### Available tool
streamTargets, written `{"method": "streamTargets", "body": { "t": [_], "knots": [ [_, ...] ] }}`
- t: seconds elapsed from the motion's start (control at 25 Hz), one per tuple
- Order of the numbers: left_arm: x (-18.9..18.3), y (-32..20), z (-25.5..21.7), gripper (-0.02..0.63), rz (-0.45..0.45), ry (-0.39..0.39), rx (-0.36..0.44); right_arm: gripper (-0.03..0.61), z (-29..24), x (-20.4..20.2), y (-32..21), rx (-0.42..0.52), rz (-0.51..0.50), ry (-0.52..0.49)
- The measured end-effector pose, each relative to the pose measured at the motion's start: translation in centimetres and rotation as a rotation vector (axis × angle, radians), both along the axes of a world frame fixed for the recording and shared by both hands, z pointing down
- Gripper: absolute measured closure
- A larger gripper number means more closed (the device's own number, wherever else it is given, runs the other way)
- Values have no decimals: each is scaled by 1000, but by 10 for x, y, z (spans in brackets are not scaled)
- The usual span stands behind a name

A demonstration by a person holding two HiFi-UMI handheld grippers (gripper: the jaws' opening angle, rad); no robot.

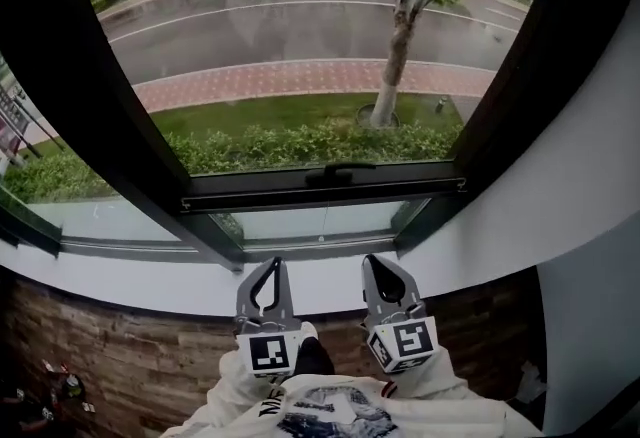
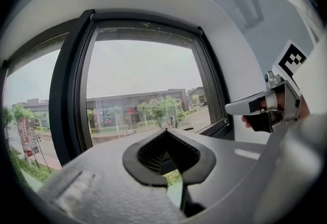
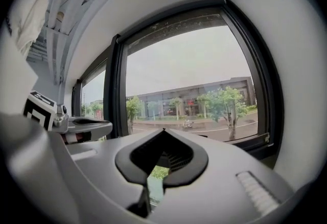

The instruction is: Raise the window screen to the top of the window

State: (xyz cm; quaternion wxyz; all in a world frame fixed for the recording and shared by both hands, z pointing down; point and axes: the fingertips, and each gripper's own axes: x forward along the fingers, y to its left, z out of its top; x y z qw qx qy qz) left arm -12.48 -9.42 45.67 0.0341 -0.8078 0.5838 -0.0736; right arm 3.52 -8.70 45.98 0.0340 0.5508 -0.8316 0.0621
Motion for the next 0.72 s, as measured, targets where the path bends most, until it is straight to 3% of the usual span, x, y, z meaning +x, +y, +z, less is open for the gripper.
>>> {"method": "streamTargets", "body": {
  "t": [0.16,0.36,0.56,0.72],
  "knots": [
    [-26,-44,4,609,19,28,3,574,-7,-17,-38,36,26,-22],
    [-34,-69,4,609,49,67,-3,574,-10,-7,-62,43,59,-29],
    [-35,-88,9,609,27,27,-7,572,-8,8,-82,39,95,-6],
    [-23,-99,17,609,23,-29,-3,572,2,17,-99,25,57,-3]
  ]
}}
